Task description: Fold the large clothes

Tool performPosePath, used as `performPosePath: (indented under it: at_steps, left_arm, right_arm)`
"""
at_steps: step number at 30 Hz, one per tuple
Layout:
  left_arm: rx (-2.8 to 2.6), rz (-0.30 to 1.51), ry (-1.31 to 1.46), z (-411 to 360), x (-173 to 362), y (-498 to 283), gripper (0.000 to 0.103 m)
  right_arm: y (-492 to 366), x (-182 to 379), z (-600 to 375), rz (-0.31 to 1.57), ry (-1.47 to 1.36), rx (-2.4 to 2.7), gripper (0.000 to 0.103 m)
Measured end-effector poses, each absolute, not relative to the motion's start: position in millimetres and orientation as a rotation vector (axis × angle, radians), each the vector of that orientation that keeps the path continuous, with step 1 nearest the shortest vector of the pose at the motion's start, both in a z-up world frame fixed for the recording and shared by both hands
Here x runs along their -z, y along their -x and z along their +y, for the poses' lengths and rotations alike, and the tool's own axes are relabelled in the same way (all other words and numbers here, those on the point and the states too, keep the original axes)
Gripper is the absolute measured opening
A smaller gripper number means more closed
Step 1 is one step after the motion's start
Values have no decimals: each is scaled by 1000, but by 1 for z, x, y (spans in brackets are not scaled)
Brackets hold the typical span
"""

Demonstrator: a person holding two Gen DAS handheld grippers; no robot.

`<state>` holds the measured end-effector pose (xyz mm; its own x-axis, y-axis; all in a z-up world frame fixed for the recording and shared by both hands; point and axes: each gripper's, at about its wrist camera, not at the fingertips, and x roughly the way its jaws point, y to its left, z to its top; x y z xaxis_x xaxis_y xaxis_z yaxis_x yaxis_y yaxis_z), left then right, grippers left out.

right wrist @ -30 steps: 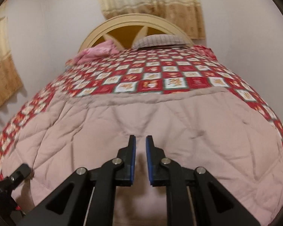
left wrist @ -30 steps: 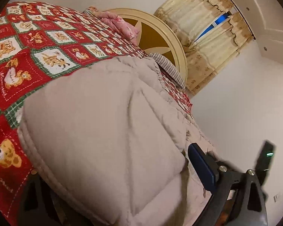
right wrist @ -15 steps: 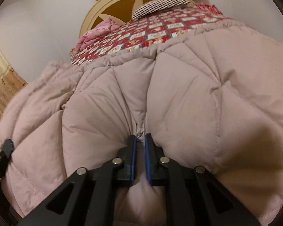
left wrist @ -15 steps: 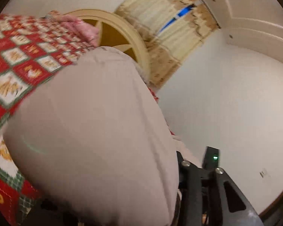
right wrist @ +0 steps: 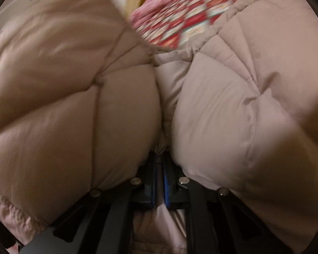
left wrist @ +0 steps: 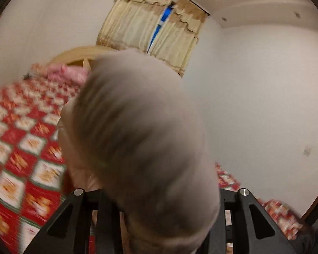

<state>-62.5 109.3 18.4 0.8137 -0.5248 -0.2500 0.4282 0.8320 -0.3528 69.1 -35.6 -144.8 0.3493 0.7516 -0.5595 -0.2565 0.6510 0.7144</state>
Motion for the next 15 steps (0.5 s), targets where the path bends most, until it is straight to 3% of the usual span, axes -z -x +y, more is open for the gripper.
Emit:
performPosePath:
  at_steps: [5,15]
  left_arm:
    - [605,324,172,87,-33,70,36]
    - [854,399,-160,-49,-4,82,36]
  right_arm:
    - [-63,131,-29,1068,-582,-852,11]
    - [-25,112,-215,904,-733,-650,14]
